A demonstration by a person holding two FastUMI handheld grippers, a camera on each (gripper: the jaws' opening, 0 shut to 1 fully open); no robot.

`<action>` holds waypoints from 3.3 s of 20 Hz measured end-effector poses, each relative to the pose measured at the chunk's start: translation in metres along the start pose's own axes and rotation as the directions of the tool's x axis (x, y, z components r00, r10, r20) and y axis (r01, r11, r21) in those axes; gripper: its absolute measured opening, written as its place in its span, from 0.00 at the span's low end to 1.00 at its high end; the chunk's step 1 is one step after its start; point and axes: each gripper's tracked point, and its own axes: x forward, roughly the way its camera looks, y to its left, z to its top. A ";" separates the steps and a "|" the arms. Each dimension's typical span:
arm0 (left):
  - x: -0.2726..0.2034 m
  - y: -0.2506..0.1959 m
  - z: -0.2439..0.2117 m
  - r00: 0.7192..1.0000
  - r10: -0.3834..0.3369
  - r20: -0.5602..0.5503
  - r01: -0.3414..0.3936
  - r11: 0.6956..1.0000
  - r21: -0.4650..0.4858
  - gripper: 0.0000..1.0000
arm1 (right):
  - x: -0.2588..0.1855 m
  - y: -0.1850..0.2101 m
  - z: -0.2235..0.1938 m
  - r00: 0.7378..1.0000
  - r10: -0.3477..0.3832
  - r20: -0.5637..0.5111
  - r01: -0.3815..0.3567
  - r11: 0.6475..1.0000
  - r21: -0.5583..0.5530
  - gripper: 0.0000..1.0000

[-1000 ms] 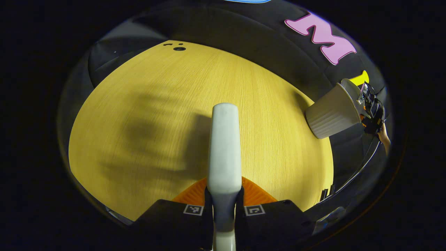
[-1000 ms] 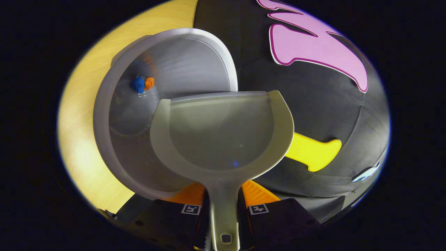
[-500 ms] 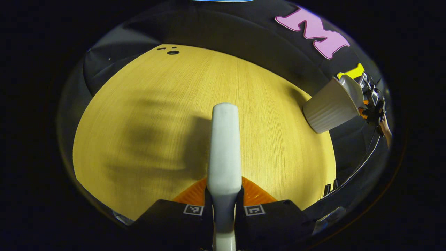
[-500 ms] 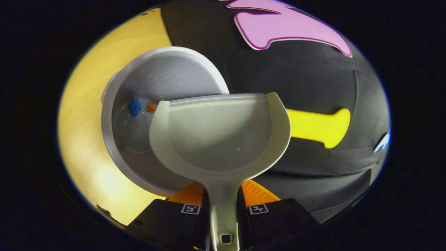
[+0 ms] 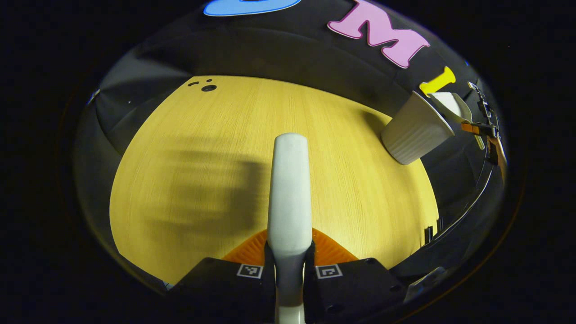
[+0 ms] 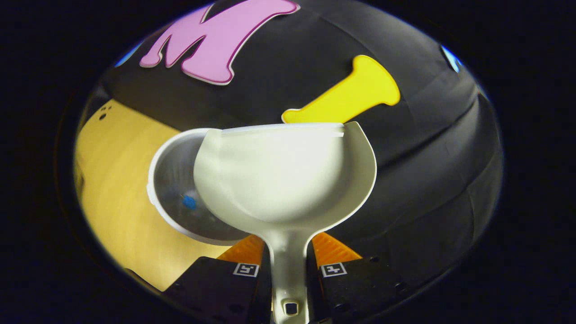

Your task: Pick up the small broom and dustpan from the desktop, sweep the trash into the dustpan with the broom, and then empty the trash into the garbage bin.

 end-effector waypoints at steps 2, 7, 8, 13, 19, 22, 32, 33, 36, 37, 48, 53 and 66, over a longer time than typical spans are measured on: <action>-0.004 -0.008 -0.001 1.000 -0.017 0.000 0.017 1.000 0.011 0.28 | 0.000 0.004 0.002 0.999 0.028 0.027 -0.031 0.995 0.100 0.32; -0.016 -0.021 -0.002 0.999 -0.001 0.050 -0.003 0.997 0.078 0.29 | 0.003 0.015 0.007 0.988 0.127 0.093 -0.148 0.950 0.277 0.35; -0.017 -0.023 -0.002 0.998 0.004 0.061 -0.010 0.996 0.093 0.28 | 0.001 0.015 0.008 0.985 0.138 0.102 -0.161 0.949 0.273 0.35; -0.014 -0.045 -0.014 0.999 -0.020 0.048 0.013 0.991 0.130 0.31 | 0.004 0.033 0.030 0.936 0.301 0.184 -0.344 0.895 0.285 0.38; -0.007 -0.056 -0.017 0.999 0.001 0.052 -0.011 0.983 0.184 0.28 | -0.002 0.051 0.026 0.840 0.503 0.200 -0.541 0.800 0.260 0.31; -0.003 -0.055 -0.020 0.999 0.012 0.039 -0.019 0.982 0.188 0.31 | -0.001 0.053 0.012 0.801 0.578 0.157 -0.598 0.764 0.243 0.35; 0.033 -0.015 -0.033 0.991 0.134 0.030 -0.137 0.978 0.158 0.30 | 0.024 0.082 -0.098 0.751 0.650 -0.116 -0.592 0.740 0.319 0.35; 0.038 -0.010 -0.033 0.988 0.151 0.031 -0.154 0.975 0.162 0.28 | 0.028 0.085 -0.111 0.750 0.647 -0.137 -0.584 0.746 0.320 0.35; 0.047 0.000 -0.031 0.985 0.173 0.029 -0.175 0.972 0.156 0.30 | 0.039 0.092 -0.140 0.753 0.630 -0.188 -0.553 0.761 0.339 0.35; 0.050 0.002 -0.031 0.985 0.170 0.028 -0.172 0.973 0.150 0.30 | 0.044 0.095 -0.147 0.752 0.626 -0.206 -0.543 0.766 0.345 0.35; 0.083 0.018 -0.023 0.973 0.230 -0.022 -0.222 0.956 0.189 0.34 | 0.058 0.131 -0.199 0.736 0.592 -0.328 -0.518 0.805 0.289 0.31; 0.088 0.019 -0.023 0.969 0.246 -0.032 -0.231 0.943 0.239 0.34 | 0.055 0.142 -0.213 0.705 0.610 -0.361 -0.535 0.792 0.293 0.37; 0.038 -0.021 0.008 0.972 0.177 0.153 -0.218 0.924 0.313 0.96 | 0.037 0.111 -0.180 0.787 0.576 -0.220 -0.479 0.796 0.370 1.00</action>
